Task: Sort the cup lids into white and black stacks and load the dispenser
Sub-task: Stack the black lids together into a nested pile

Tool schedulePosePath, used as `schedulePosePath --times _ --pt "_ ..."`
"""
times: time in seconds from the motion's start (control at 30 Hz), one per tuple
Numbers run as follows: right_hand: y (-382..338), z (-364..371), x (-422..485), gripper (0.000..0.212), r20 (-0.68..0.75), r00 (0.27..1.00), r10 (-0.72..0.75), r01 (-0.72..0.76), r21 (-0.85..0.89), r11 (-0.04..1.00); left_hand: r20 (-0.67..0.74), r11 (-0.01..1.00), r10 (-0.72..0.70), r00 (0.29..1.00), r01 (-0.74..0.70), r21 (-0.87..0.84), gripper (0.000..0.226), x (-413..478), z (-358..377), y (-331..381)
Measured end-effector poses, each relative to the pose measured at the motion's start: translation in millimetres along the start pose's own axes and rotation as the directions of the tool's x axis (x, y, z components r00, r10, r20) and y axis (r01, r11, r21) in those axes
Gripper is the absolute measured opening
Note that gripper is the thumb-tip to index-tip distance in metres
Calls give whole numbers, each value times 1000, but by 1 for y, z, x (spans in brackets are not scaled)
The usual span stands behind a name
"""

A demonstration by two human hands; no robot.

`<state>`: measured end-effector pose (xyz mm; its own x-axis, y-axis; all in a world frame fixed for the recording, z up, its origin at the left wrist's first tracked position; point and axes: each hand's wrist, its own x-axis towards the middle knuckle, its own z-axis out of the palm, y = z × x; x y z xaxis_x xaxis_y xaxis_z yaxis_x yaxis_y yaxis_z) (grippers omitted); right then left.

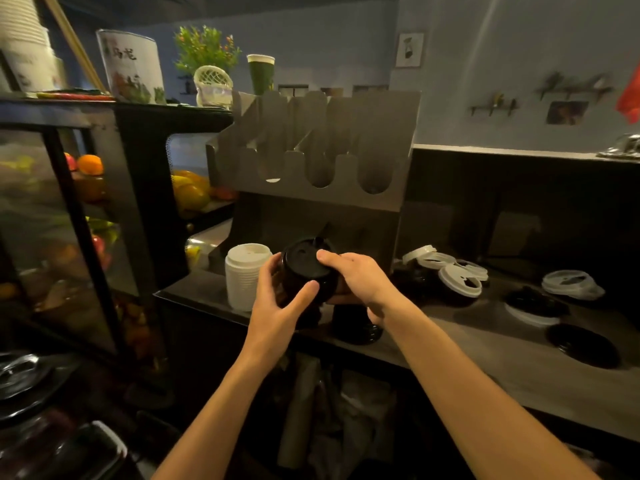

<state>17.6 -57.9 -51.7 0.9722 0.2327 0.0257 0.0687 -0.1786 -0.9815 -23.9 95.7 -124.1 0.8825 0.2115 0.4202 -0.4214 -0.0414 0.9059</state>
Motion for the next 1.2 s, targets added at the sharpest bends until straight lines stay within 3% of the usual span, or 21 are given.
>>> schedulePosePath --times 0.13,0.23,0.37,0.5,0.6,0.77,1.1,1.2 --pt "7 15 14 55 -49 999 9 -19 -215 976 -28 998 -20 999 22 66 64 2 -6 -11" --pt "7 17 18 70 -66 997 -31 -6 -502 865 -32 992 -67 997 70 102 67 5 -9 -17" --pt "8 16 25 70 -49 999 -9 -26 -671 741 -15 975 -106 994 107 193 72 8 -9 -23" --pt "16 22 31 68 -47 999 -6 -31 -748 663 -13 951 -112 994 111 290 71 7 -8 -30" --pt "23 27 35 68 -56 994 -93 6 -828 561 -1 943 -115 993 109 315 64 9 -11 -38" --pt "31 34 42 69 -54 983 -176 29 -899 437 2 907 -130 992 118 404 75 14 -17 -46" --pt "35 42 48 65 -96 969 -227 16 -894 448 -74 859 -26 997 60 509 45 8 -21 -44" --pt "33 42 48 64 -101 968 -228 7 -902 431 -93 827 -14 996 64 558 55 7 -17 -48"
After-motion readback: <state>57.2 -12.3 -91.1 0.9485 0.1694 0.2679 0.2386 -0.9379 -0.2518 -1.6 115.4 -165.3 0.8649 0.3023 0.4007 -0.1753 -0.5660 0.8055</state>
